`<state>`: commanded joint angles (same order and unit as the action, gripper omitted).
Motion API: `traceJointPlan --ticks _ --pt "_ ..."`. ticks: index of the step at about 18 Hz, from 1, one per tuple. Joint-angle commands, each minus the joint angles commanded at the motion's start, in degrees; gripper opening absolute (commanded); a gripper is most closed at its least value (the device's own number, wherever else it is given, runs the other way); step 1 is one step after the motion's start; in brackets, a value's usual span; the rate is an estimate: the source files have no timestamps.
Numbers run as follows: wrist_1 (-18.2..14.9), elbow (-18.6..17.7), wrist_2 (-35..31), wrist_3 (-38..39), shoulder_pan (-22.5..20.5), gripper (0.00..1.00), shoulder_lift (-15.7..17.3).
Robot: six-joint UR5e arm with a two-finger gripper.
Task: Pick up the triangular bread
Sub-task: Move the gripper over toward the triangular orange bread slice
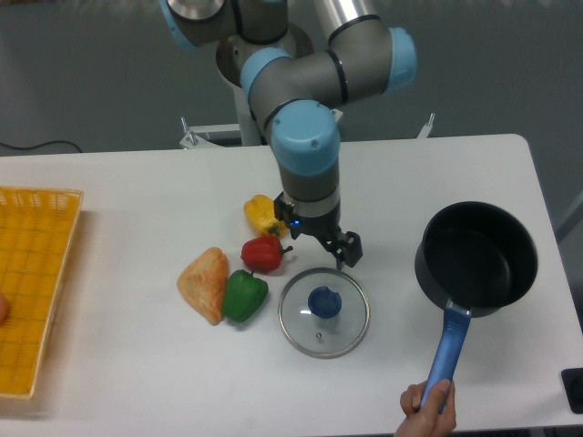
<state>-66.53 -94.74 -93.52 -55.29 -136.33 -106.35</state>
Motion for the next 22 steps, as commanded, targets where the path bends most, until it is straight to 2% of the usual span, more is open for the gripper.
traceJointPlan --ticks 8,13,17,19,22 --pt "0.4 -0.1 -0.5 12.5 8.2 1.00 -0.8" --pt "0.7 -1.1 -0.3 18.4 11.5 1.00 -2.5" --pt "2.1 -2.2 -0.5 20.8 14.0 1.00 -5.4" --pt "3.8 -3.1 -0.4 21.2 14.2 1.00 -5.6" --pt "4.0 -3.9 -0.5 21.4 15.6 1.00 -6.1"
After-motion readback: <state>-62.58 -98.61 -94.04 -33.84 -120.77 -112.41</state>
